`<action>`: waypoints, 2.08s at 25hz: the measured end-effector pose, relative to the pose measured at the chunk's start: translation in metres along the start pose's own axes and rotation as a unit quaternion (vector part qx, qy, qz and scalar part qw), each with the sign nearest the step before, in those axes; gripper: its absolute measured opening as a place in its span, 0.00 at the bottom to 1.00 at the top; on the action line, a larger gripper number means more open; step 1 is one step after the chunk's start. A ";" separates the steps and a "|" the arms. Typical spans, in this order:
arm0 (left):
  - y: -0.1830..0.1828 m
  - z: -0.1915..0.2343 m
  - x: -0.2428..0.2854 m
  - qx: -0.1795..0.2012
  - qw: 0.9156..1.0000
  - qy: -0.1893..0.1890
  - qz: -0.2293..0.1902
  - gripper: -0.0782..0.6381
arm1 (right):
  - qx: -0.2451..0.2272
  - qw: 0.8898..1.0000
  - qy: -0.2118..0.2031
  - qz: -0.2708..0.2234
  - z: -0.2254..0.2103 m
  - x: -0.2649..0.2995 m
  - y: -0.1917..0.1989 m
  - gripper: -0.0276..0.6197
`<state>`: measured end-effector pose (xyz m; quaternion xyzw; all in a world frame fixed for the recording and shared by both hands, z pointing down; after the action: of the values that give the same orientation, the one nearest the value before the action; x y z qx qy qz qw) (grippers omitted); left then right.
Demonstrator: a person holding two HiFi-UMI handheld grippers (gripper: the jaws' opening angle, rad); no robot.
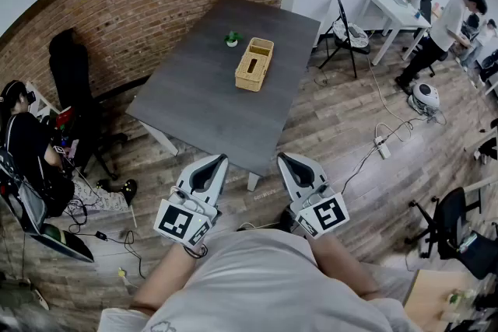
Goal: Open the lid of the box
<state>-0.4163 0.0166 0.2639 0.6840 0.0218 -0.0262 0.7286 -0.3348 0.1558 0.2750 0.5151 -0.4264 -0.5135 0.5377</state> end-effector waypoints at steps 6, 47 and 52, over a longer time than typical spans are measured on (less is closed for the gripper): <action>0.000 -0.002 0.005 0.002 1.000 0.004 0.001 0.12 | 0.008 1.000 0.005 0.003 -0.007 -0.003 0.003 0.05; 0.081 -0.117 0.240 -0.026 0.997 0.009 0.074 0.12 | 0.077 0.996 -0.028 0.025 -0.230 -0.057 0.059 0.35; 0.074 -0.127 0.258 -0.021 0.997 0.021 0.071 0.12 | 0.066 0.997 -0.028 0.015 -0.243 -0.048 0.050 0.36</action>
<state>-0.1535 0.1455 0.3121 0.6689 -0.0114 0.0403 0.7421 -0.0947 0.2291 0.3021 0.5286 -0.4820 -0.4902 0.4979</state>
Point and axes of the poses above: the fingertips, and each gripper's own axes: x forward along the fingers, z to its left, y out of its underside, the point moved 3 cm from there along -x, backward along the fingers, and after that the axes turned 14 degrees about -y, right-handed, at the moved point
